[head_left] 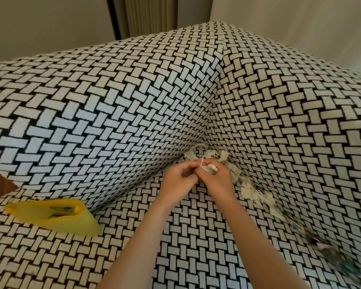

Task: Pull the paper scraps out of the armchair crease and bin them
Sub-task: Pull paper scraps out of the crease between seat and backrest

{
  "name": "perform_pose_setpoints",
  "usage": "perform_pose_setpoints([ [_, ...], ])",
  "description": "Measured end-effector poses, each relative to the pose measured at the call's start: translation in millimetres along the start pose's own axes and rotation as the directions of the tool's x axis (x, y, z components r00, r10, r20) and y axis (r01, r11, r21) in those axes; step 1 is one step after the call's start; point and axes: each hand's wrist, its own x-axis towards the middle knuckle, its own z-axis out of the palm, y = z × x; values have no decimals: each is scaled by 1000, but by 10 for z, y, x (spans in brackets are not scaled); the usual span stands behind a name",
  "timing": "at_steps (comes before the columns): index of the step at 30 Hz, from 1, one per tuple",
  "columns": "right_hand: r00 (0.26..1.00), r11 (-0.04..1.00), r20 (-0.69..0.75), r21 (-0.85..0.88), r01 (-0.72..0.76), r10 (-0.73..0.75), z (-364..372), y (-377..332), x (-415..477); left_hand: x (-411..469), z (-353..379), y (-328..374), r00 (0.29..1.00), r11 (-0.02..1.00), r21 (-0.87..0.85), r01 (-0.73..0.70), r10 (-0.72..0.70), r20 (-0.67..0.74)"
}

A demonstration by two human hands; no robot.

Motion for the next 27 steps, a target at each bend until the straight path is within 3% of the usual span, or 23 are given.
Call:
perform_pose_setpoints([
  [4,998,1000,61,13,9,-10,-20,-30,-96,-49,-37,47,1000,996,-91,24,-25,-9],
  [12,999,986,-6,-160,39,-41,-29,46,-283,-23,20,-5,992,998,4,61,-60,-109],
  [18,986,989,-111,95,-113,123,-80,-45,-321,1,-53,39,952,970,-150,192,-221,-213],
  [23,960,908,-109,368,-201,257,-147,-136,-280,-86,-178,98,947,887,-399,233,-300,-114],
  [25,950,883,-131,422,-205,284,-185,-162,-247,-94,-219,132,959,923,-315,223,-265,-99],
  [27,945,929,-167,291,-226,283,-198,-196,-177,-45,-244,175,971,976,-97,194,-206,-125],
])
